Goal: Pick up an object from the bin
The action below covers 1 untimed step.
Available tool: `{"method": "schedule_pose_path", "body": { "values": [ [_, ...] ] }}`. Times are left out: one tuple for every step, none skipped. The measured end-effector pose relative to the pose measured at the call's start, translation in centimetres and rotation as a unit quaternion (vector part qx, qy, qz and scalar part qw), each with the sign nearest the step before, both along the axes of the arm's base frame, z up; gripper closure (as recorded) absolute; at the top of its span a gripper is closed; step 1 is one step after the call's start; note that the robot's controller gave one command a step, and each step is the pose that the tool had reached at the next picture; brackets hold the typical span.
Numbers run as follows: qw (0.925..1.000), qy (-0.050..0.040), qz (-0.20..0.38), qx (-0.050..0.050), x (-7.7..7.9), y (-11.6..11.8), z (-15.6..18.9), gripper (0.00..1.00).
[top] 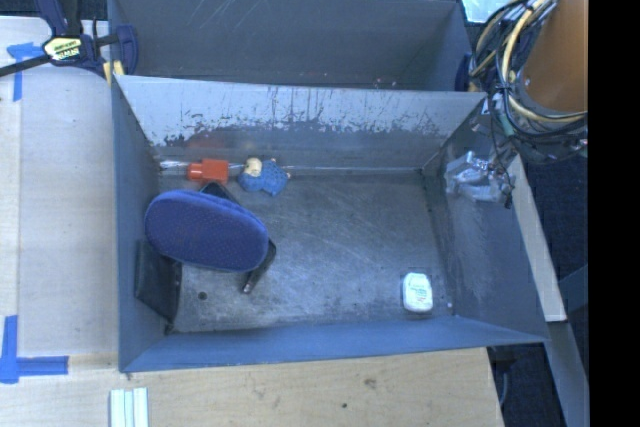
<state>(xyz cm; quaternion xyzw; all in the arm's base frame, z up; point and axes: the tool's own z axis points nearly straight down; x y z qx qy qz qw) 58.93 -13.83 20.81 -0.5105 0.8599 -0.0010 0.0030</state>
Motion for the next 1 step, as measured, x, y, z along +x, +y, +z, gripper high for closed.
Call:
{"method": "schedule_pose_path", "body": {
  "values": [
    [0.9999,-0.0001,-0.015,0.0,0.58,-0.47,-0.2,1.0]
  ]
}}
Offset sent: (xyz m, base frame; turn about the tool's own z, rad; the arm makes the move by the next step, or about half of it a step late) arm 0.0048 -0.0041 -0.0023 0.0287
